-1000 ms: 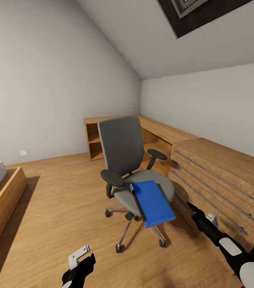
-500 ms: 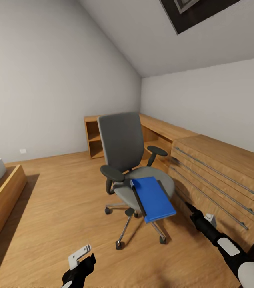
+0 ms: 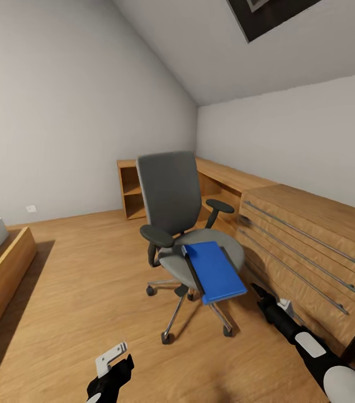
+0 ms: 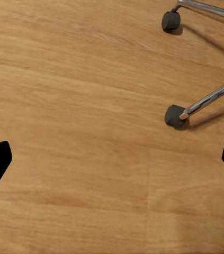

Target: In the bedroom, organize the workspace by keeping the computer under the desk, ensuring the monitor is on the desk, placing the keyboard on the desk next to the monitor, placing the mouse on the desk next to the keyboard, moving the folder from the swivel chair onto the desk next to the mouse, stacking the notebook on top of the folder with the pen on top of the notebook, and positioning the swivel chair next to the desk.

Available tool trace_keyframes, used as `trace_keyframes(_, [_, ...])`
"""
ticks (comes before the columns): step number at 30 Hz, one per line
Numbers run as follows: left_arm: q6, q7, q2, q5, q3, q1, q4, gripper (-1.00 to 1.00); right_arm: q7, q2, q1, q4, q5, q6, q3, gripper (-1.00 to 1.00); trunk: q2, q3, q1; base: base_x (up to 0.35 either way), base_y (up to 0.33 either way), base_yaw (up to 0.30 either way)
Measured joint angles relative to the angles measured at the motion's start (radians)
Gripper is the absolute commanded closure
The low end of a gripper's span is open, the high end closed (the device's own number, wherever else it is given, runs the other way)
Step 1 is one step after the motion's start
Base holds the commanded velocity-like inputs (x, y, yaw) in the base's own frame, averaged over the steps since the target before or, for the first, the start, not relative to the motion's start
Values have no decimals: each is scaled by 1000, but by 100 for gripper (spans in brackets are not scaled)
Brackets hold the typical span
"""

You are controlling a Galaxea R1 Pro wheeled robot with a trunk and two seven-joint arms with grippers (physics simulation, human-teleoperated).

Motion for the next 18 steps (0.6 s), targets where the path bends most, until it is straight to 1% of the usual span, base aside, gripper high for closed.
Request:
trace_keyframes(6, [-1,1,-1,0,0,0,1,-100,3,7,0,-6,0,0,0,-100,-42,-19,23,0,0,0])
trace_keyframes(14, [-1,2,-1,0,0,0,3,-100,5,8,0,-8,-1,0,11,-100,-98,-44,54,0,0,0])
trace_keyframes(18, [-1,3,-1,-3,0,0,3,-100,6,10,0,-8,-3,1,11,-100,-98,-44,54,0,0,0])
